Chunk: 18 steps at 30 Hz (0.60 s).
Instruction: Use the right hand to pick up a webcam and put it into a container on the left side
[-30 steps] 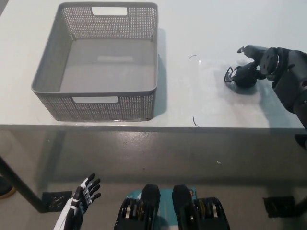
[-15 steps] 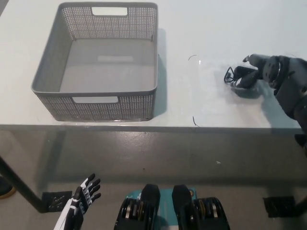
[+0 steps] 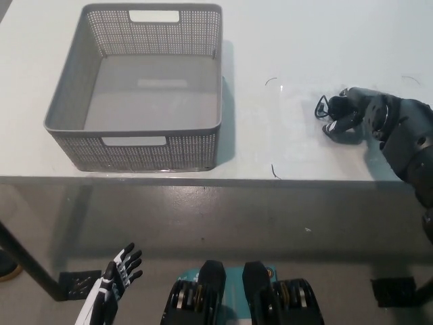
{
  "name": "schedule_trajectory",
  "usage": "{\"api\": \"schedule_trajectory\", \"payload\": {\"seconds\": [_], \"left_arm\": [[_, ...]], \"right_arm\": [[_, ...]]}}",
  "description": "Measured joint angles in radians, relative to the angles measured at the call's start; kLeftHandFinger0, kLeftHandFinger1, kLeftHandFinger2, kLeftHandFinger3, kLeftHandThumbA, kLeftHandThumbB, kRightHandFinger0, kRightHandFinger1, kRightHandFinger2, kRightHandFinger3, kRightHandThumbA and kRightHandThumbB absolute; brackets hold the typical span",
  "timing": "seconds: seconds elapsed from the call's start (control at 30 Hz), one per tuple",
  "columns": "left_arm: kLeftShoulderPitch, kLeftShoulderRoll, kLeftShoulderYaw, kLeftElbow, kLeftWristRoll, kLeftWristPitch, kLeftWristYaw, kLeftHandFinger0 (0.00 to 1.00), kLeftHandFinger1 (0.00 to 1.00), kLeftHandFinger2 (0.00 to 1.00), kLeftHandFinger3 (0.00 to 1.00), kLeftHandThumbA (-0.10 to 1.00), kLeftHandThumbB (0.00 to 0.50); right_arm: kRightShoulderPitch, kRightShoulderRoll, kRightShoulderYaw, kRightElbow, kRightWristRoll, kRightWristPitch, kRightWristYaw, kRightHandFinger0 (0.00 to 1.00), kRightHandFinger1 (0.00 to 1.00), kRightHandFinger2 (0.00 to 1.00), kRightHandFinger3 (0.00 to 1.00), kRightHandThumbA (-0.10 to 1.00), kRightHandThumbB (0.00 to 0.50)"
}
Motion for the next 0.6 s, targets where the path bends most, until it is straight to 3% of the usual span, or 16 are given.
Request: {"api": "schedule_trajectory", "payload": {"seconds": [0.03,0.07,0.1,0.13,0.17,0.2,0.27,0.37,0.47,0.53,0.6], "left_arm": [[-0.001,0.0,0.0,0.0,0.0,0.0,0.0,1.0,1.0,1.0,1.0,1.0,0.006],[-0.001,0.0,0.0,0.0,0.0,0.0,0.0,1.0,1.0,1.0,1.0,1.0,0.01],[-0.002,0.0,0.0,0.0,0.0,0.0,0.0,1.0,1.0,1.0,1.0,1.0,0.009],[-0.002,0.0,0.0,0.001,0.0,0.0,0.0,1.0,1.0,1.0,1.0,1.0,0.008],[-0.002,0.0,0.0,0.001,0.0,0.0,0.0,1.0,1.0,1.0,1.0,1.0,0.002],[-0.003,0.0,0.0,0.001,0.0,0.0,0.0,1.0,1.0,1.0,1.0,1.0,0.0],[-0.005,0.0,0.0,0.001,0.0,0.0,0.0,1.0,1.0,1.0,1.0,1.0,0.016],[-0.007,0.0,0.001,0.002,0.0,0.0,0.0,1.0,1.0,1.0,1.0,1.0,0.022],[-0.011,0.0,0.001,0.003,0.0,0.0,0.0,1.0,1.0,1.0,1.0,1.0,0.003],[-0.014,0.0,0.001,0.003,0.0,0.0,0.0,1.0,1.0,1.0,1.0,1.0,0.0],[-0.015,0.0,0.001,0.003,0.0,0.0,0.0,1.0,1.0,1.0,1.0,1.0,0.011]], "right_arm": [[0.007,0.0,-0.01,0.0,0.002,-0.009,-0.02,0.31,0.41,0.45,0.57,-0.05,0.187],[0.014,0.001,-0.015,-0.001,0.002,-0.022,-0.043,0.03,0.12,0.31,0.41,-0.1,0.213],[0.019,0.0,-0.018,-0.002,0.002,-0.029,-0.061,0.0,0.11,0.35,0.38,-0.1,0.186],[0.024,0.0,-0.023,-0.002,0.002,-0.039,-0.087,0.0,0.16,0.45,0.44,-0.1,0.182],[0.025,-0.001,-0.027,-0.003,0.002,-0.045,-0.102,0.0,0.3,0.67,0.6,-0.1,0.174],[0.027,-0.003,-0.035,-0.003,0.003,-0.057,-0.128,0.0,0.39,0.79,0.74,-0.1,0.174],[0.032,-0.004,-0.049,-0.003,0.004,-0.078,-0.175,0.02,0.52,0.92,0.83,-0.1,0.172],[0.046,-0.003,-0.068,-0.003,0.008,-0.113,-0.229,0.04,0.56,0.96,0.87,-0.1,0.17],[0.056,-0.003,-0.081,-0.002,0.01,-0.139,-0.268,0.0,0.49,0.9,0.84,-0.1,0.158],[0.059,-0.003,-0.086,-0.002,0.01,-0.159,-0.303,0.0,0.45,0.85,0.77,-0.1,0.172],[0.059,-0.004,-0.09,-0.002,0.01,-0.176,-0.331,0.0,0.43,0.83,0.78,-0.1,0.187]]}}
